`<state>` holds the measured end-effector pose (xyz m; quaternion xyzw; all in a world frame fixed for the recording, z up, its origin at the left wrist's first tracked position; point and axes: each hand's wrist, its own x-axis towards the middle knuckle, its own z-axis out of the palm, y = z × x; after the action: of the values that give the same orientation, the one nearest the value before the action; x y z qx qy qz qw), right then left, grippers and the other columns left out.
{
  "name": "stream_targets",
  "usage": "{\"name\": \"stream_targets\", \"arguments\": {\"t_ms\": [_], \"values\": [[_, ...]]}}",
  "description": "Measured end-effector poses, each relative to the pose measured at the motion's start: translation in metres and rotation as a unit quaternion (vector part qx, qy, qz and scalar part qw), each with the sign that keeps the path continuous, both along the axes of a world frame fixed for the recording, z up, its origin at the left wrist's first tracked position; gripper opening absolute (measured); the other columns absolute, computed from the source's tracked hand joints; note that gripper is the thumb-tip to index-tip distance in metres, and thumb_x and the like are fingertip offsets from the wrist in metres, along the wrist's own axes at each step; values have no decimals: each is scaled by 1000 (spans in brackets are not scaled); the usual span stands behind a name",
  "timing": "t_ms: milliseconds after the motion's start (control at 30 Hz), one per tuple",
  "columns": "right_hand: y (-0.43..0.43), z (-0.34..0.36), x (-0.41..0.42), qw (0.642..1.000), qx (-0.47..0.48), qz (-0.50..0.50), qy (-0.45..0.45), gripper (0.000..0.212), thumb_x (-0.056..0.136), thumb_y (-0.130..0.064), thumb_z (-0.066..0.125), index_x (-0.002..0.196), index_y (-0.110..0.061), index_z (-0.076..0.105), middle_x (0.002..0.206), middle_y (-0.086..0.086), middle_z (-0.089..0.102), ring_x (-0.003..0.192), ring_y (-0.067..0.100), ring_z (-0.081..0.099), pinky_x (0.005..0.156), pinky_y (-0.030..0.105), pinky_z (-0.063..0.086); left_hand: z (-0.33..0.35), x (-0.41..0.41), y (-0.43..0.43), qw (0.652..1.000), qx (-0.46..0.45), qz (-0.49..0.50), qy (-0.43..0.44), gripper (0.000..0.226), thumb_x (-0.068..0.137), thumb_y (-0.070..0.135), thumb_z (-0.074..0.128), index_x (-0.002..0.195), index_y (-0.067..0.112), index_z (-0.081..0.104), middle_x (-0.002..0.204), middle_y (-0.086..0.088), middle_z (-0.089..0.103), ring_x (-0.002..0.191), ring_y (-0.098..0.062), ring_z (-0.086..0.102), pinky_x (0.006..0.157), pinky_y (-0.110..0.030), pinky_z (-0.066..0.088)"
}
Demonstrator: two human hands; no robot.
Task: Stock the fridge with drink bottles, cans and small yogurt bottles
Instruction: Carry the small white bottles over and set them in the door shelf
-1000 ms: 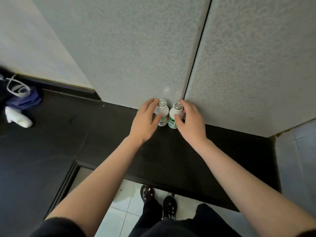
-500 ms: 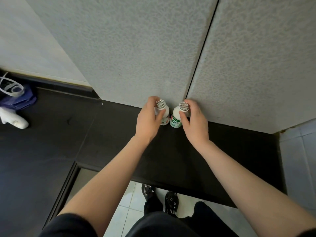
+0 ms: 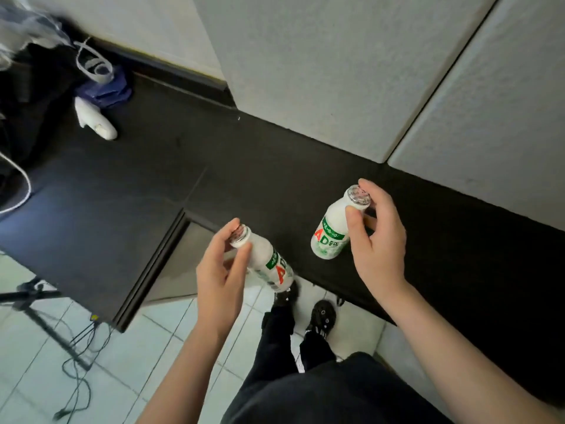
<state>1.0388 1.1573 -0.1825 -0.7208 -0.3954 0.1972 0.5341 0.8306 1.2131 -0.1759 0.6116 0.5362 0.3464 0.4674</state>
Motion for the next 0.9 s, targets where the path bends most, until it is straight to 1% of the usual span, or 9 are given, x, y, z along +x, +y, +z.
{"name": "stream_targets", "arguments": {"t_ms": [100, 200, 267, 433, 500, 567, 733, 800, 900], "values": [[0, -11, -31, 998, -29, 44, 36, 41, 94, -29, 50, 133, -23, 44, 125, -12, 48, 118, 11, 53, 91, 43, 52, -8, -35, -21, 998, -26, 62, 12, 41, 92, 10, 58, 111, 47, 53, 105, 28, 63, 96, 1, 62, 73, -7, 46], [1, -16, -59, 994, -44, 88, 44, 40, 94, -27, 52, 133, -21, 46, 126, -8, 51, 118, 12, 54, 91, 42, 53, -12, -66, -37, 992, -32, 119, 18, 43, 89, 11, 63, 116, 42, 52, 107, 16, 63, 95, 6, 59, 73, -6, 46], [0, -18, -77, 991, -49, 111, 49, 39, 93, -28, 54, 131, -22, 48, 124, -5, 54, 115, 10, 56, 89, 39, 54, -11, -86, -46, 989, -24, 147, 24, 43, 87, 11, 66, 120, 36, 52, 108, 13, 61, 95, 10, 57, 73, -5, 45], [-7, -11, -143, 978, -45, 194, 59, 40, 90, -29, 58, 129, -31, 46, 118, -8, 57, 107, -6, 56, 77, 10, 50, 1, -145, -75, 982, 15, 186, 30, 40, 87, 12, 66, 109, 43, 53, 106, 17, 59, 94, 7, 56, 71, -6, 44], [-12, -6, -179, 971, -40, 229, 51, 34, 90, -28, 58, 121, -38, 47, 113, -14, 57, 102, -9, 56, 71, 6, 48, 6, -180, -92, 980, 29, 196, 27, 41, 87, 12, 65, 109, 44, 53, 107, 15, 60, 96, 5, 56, 71, -6, 45], [-19, -2, -222, 964, -35, 261, 42, 30, 90, -29, 58, 117, -40, 49, 110, -20, 56, 101, -7, 57, 71, 7, 49, 10, -220, -113, 975, 42, 216, 25, 42, 88, 11, 65, 111, 44, 53, 107, 16, 60, 97, 5, 56, 72, -6, 44], [-54, 4, -365, 939, -16, 339, 52, 28, 90, -21, 59, 116, -30, 51, 105, -23, 58, 95, -9, 58, 75, 7, 46, 16, -353, -195, 954, 49, 296, 31, 48, 87, 12, 65, 114, 49, 51, 107, 23, 58, 101, 5, 55, 75, -6, 45], [-74, 6, -429, 919, -5, 389, 61, 27, 90, -17, 60, 113, -28, 52, 102, -23, 58, 92, -10, 58, 73, 5, 45, 18, -416, -236, 941, 54, 329, 54, 49, 88, 13, 65, 115, 51, 50, 107, 25, 58, 101, 3, 56, 76, -8, 46], [-109, 8, -524, 880, -1, 470, 70, 27, 90, -15, 60, 111, -30, 52, 108, -15, 59, 92, -9, 57, 70, 6, 46, 21, -507, -298, 906, 57, 408, 92, 48, 88, 15, 65, 114, 53, 50, 108, 25, 57, 100, 4, 56, 75, -9, 47]]}}
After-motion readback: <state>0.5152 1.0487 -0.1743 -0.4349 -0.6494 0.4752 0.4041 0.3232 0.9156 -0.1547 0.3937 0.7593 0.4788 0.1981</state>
